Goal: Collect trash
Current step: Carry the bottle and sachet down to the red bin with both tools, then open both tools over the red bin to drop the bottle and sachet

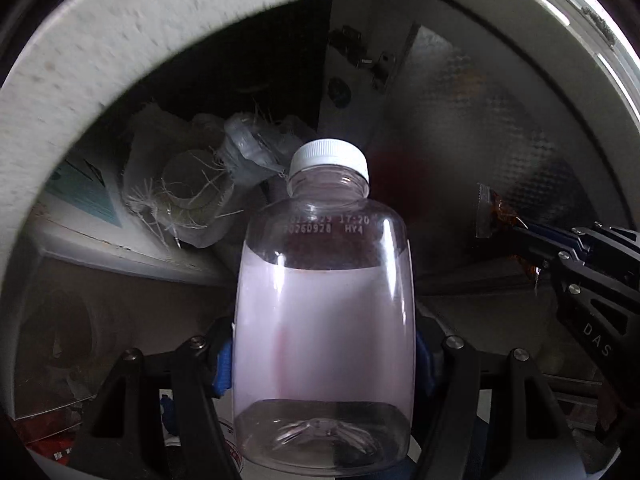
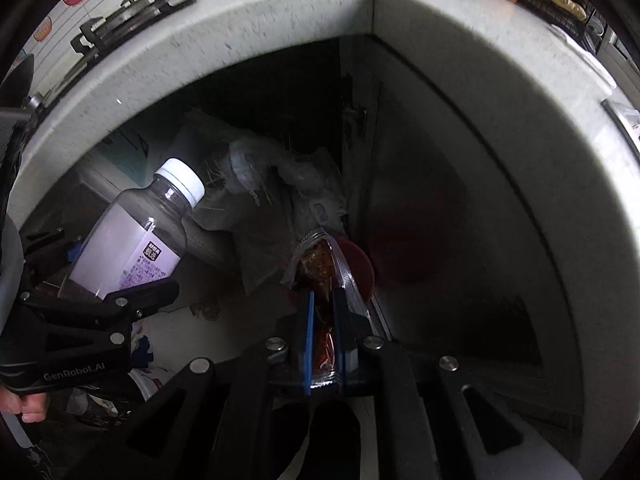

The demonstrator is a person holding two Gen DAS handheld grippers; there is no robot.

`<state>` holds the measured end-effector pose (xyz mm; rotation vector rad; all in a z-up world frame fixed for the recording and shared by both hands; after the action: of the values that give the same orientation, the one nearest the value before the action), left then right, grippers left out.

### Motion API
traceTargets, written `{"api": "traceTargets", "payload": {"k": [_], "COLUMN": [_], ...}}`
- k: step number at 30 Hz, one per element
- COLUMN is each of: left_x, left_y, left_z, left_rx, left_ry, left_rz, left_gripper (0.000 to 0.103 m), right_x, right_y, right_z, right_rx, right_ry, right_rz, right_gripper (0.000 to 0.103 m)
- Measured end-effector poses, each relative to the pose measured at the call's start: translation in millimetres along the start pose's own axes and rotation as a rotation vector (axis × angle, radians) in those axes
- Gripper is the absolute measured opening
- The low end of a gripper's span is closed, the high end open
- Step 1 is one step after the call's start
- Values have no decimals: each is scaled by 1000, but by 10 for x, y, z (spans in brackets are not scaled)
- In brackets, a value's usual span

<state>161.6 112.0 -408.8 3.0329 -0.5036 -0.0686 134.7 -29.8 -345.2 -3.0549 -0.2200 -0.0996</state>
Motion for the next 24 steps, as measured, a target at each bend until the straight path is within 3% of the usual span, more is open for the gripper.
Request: {"api": "traceTargets", "payload": {"k": [8,14,19,24], "left_x": [245,398,471,538], "left_y": [-16,-59,-152,-129], "left_z": [1180,1826,2147,2300], "left_rx": [-44,-42,-24,-33], "left_ry": [-38,-94,-94,-94], "left_rz": [18,38,49,71], "left_gripper": [66,66,66,66], "right_x": [149,268,348,294], "right_y": [127,207,243,337], "right_z": [1213,1903,2292,2372], "right_rx": [24,41,55,53], "right_ry": [-28,-40,-54,-63], "right_rz": [-31,-39,-41,-39], "right_gripper": [7,8,8,8]}}
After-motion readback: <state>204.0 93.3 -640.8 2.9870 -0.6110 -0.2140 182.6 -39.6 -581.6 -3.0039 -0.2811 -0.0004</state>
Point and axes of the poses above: each gripper's, at about its wrist camera, not at the fingertips, and z roughly the way its jaws point, y to its right, x to its top, the point moved 9 cm from there along z, roughly the way its jaws point, and after that the axes turned 13 degrees about -y, right-handed, at the moved point
